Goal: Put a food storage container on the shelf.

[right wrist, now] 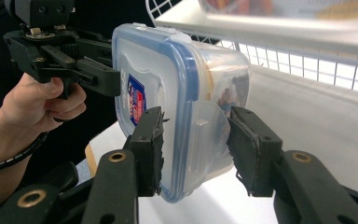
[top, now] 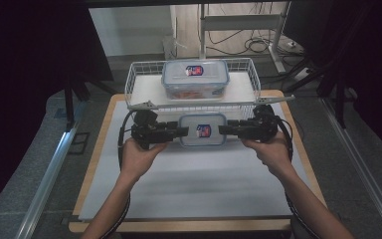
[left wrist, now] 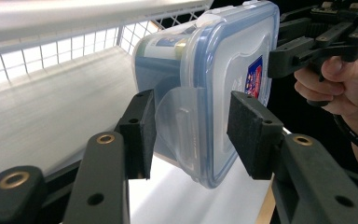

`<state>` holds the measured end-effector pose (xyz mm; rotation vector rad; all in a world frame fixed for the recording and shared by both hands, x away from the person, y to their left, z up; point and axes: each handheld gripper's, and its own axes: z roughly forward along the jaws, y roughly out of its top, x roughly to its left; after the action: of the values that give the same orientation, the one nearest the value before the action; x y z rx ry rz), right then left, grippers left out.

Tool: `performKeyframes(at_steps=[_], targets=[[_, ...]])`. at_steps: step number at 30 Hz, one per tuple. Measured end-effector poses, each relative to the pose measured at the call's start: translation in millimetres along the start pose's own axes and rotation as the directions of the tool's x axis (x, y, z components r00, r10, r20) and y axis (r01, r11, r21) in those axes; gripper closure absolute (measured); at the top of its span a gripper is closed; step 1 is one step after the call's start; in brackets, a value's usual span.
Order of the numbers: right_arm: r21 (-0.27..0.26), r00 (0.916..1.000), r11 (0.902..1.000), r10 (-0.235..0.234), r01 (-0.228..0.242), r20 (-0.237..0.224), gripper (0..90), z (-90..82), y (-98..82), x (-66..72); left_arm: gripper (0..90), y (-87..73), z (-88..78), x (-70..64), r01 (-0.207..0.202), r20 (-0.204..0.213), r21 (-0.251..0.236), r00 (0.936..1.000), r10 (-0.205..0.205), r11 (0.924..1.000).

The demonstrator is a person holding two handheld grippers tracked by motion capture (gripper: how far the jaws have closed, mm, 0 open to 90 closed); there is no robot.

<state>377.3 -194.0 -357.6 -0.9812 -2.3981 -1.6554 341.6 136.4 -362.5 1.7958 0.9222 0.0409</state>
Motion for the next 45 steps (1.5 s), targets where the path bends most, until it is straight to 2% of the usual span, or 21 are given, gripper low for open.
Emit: performKeyframes(at_steps=[7,9,14,33,45], targets=[[-0.029,0.9999,0.9995,-0.009,0.009,0.005,55.8,-3.8,19.1,0.4,52.8,19.4,-5.1,1.3,-0.007,-0.001,-0.017,1.0000,0.007,0.9998],[-0.039,0.9999,0.9992,-0.012,0.012,0.005,55.8,-4.9,29.6,0.2,52.8,27.7,-7.5,1.8,-0.008,-0.005,-0.025,1.0000,0.008,0.9997],[-0.052,0.9999,0.9985,-0.012,0.012,0.006,55.7,-5.3,42.7,-0.6,52.8,37.2,-10.1,3.1,-0.006,-0.010,-0.031,0.9999,0.006,0.9995],[-0.092,1.0000,0.9957,0.003,-0.002,0.006,55.6,-2.0,79.5,-5.4,52.3,77.9,-19.6,13.3,-0.008,-0.034,-0.056,0.9994,0.006,0.9984],[-0.122,0.9996,0.9921,0.028,-0.027,0.005,55.5,0.8,104.6,-14.3,52.1,109.4,-20.8,23.9,0.003,-0.039,-0.063,0.9992,-0.006,0.9980]])
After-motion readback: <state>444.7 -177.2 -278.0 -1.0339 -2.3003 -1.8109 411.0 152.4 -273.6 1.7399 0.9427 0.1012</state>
